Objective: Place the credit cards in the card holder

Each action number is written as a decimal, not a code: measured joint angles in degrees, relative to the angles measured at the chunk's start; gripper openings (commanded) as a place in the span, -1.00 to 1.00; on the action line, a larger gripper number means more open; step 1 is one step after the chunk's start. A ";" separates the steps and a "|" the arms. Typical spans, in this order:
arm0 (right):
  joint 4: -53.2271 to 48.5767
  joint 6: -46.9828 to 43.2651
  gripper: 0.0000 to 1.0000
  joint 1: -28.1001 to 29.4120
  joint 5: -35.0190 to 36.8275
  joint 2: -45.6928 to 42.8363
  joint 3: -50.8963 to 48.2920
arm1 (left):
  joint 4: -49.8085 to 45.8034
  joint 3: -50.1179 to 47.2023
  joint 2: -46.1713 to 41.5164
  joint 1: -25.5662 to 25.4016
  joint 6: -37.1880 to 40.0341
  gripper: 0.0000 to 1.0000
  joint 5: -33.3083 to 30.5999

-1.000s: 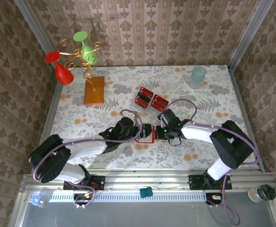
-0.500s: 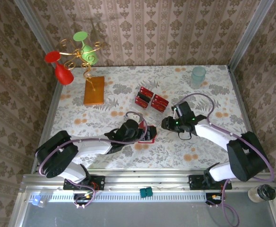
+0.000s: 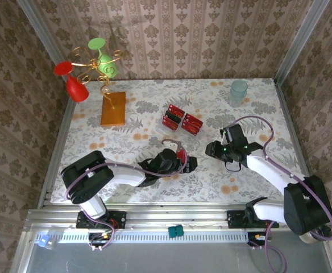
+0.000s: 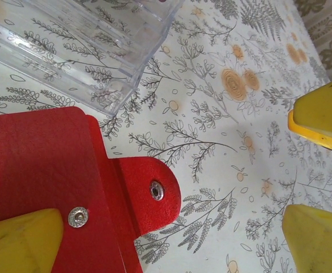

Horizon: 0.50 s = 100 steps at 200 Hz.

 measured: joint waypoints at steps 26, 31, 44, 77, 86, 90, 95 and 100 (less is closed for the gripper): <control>-1.27 -0.31 -0.18 -0.11 0.00 -0.85 0.00 | 0.72 -0.48 -0.42 0.00 -0.20 1.00 -0.02; -1.40 -0.37 -0.19 -0.11 0.02 -1.05 0.00 | 0.17 -0.48 -0.87 0.00 -0.20 1.00 0.02; -1.79 -0.35 -0.19 -0.11 -0.04 -1.86 0.00 | -1.90 -0.44 -2.67 0.00 -0.15 1.00 0.39; -2.54 -0.37 -0.23 0.42 -2.86 -2.89 0.50 | -7.78 1.53 -9.03 0.74 0.70 1.00 0.85; -2.89 -0.35 -0.23 1.18 -3.06 -2.89 1.14 | -8.76 1.77 -11.06 1.38 0.85 1.00 1.18; -3.10 -0.35 -0.23 1.70 -3.17 -2.84 1.53 | -9.20 1.77 -11.91 1.73 0.92 1.00 1.20; -3.37 -0.33 -0.23 2.45 -3.26 -2.75 2.12 | -9.88 1.77 -13.03 2.21 1.01 1.00 1.25; -3.63 -0.31 -0.23 3.45 -3.23 -2.60 2.82 | -10.71 1.77 -14.14 2.82 1.11 1.00 1.29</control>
